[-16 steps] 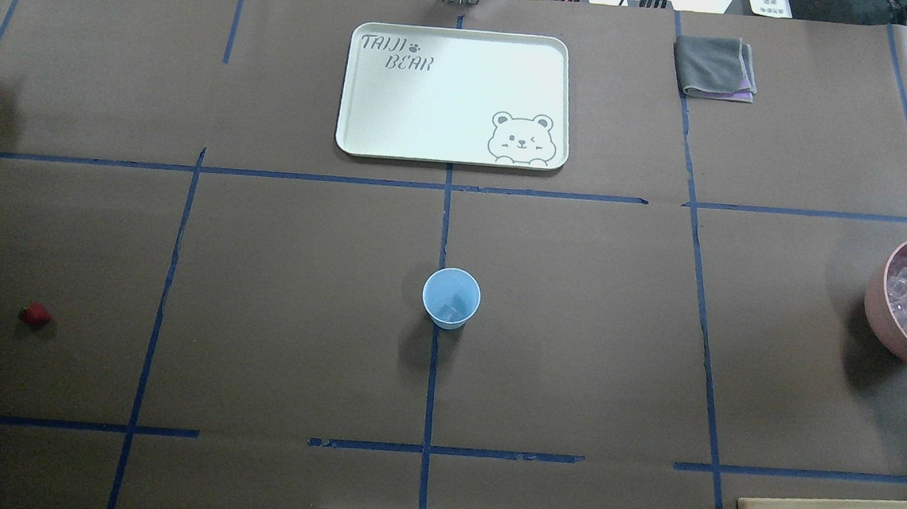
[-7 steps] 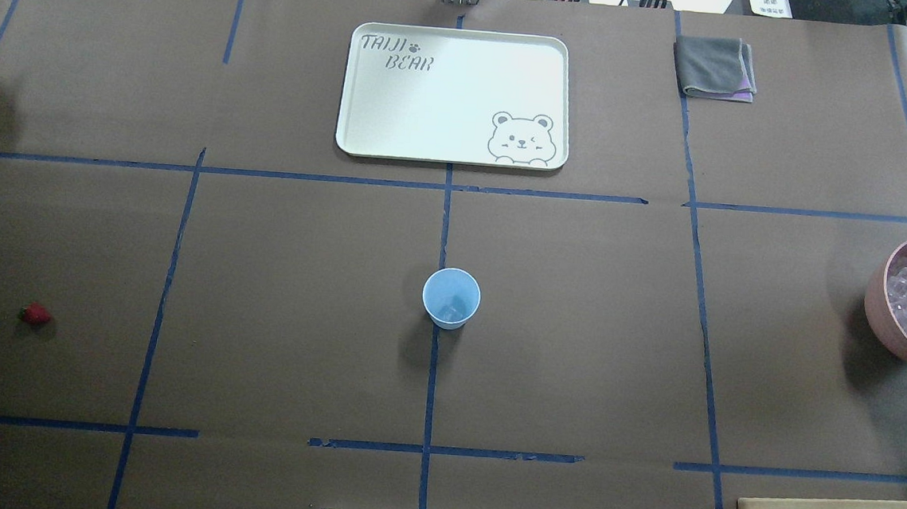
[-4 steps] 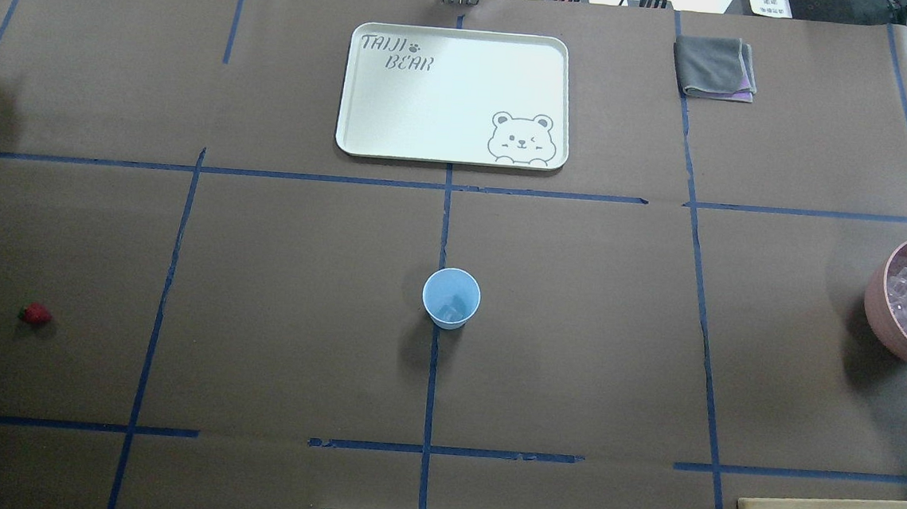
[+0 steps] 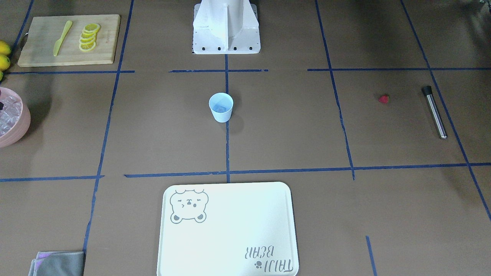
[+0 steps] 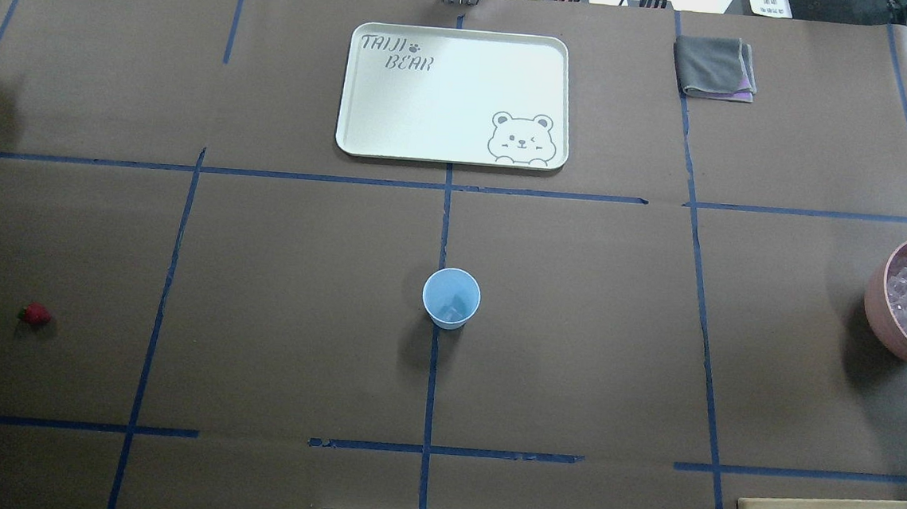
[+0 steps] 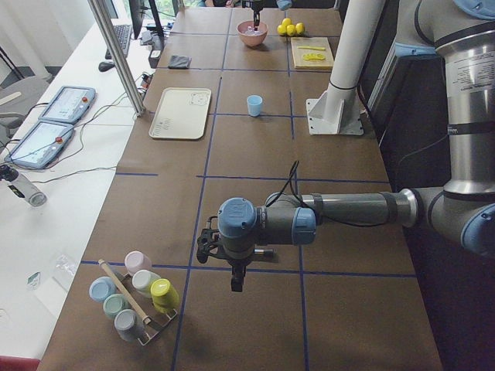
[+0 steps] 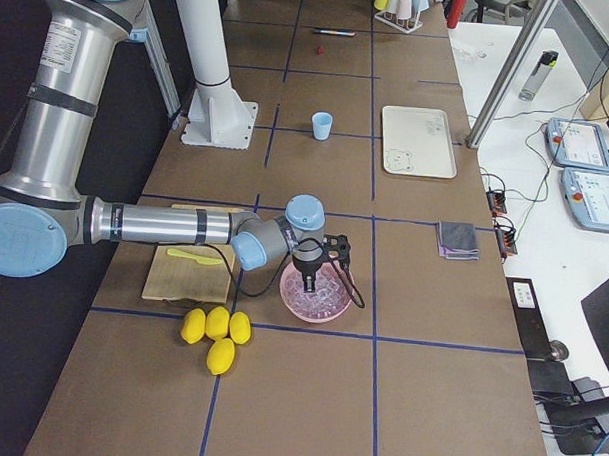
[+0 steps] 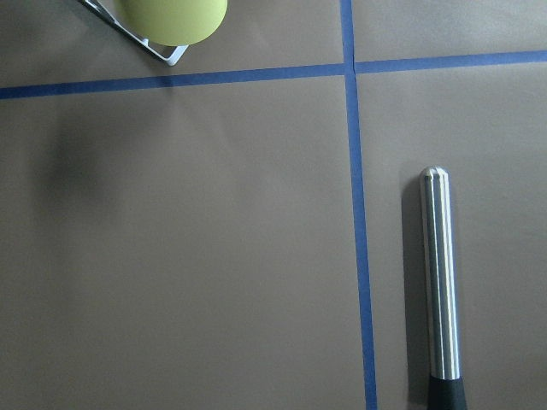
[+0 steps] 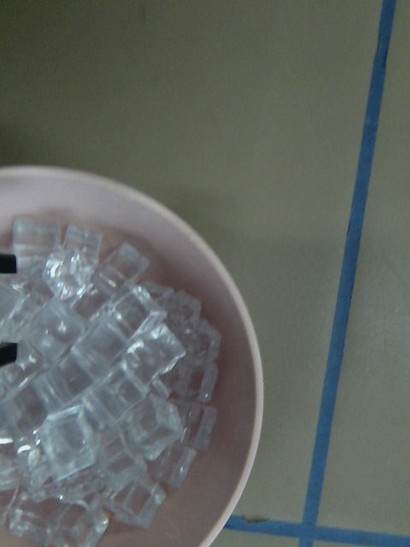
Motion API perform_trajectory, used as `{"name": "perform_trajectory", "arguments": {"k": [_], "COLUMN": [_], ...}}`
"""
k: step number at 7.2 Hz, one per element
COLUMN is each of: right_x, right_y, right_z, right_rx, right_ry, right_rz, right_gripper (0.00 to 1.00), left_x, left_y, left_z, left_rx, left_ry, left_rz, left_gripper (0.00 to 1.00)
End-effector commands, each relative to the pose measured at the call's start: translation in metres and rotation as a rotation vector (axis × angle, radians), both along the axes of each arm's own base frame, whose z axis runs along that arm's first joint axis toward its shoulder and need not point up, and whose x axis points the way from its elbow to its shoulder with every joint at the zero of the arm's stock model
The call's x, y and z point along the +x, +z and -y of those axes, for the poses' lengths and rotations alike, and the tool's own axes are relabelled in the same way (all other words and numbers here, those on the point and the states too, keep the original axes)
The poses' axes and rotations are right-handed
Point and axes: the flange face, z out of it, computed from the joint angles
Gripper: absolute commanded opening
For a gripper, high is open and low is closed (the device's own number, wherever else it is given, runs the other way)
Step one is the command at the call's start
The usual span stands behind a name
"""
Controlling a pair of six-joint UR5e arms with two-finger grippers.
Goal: Mash ice and strawberries in cup
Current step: 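Lower the right gripper and grasp another ice cube, then carry the ice cube over the light blue cup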
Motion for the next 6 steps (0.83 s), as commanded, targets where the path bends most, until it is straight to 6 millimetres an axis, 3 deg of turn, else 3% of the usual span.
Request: {"name": "perform_trajectory", "arguments": {"k": [1,2,3,4,5,6], "right_x": [-0.002,-0.014,-0.039,-0.074,-0.103,-0.134], "right_y": [-0.057,-0.073,-0.095,-0.146,-0.201,-0.246], "right_z": [0.016,0.027,0.041,0.077,0.096,0.102], "right_rx": [0.06,0.088,0.075,0.021,-0.007,-0.011], "right_ry": [0.021,0.01,-0.016,-0.042,-0.069,-0.104], "right_rz": [0.03,0.041,0.061,0.031,0.008,0.003], "right_gripper": [0.02,0.0,0.0,0.0,0.0,0.0], "left_x": [0.0,0.0,0.0,0.0,0.0,0.0], "left_y": [0.0,0.001,0.0,0.001,0.001,0.001], "left_z": [0.0,0.0,0.0,0.0,0.0,0.0], "left_rx": [-0.001,-0.002,0.001,-0.001,-0.001,-0.001], "left_ry": [0.0,0.0,0.0,0.0,0.0,0.0], "left_rz": [0.0,0.0,0.0,0.0,0.0,0.0], "left_gripper": [1.0,1.0,1.0,1.0,1.0,1.0]}}
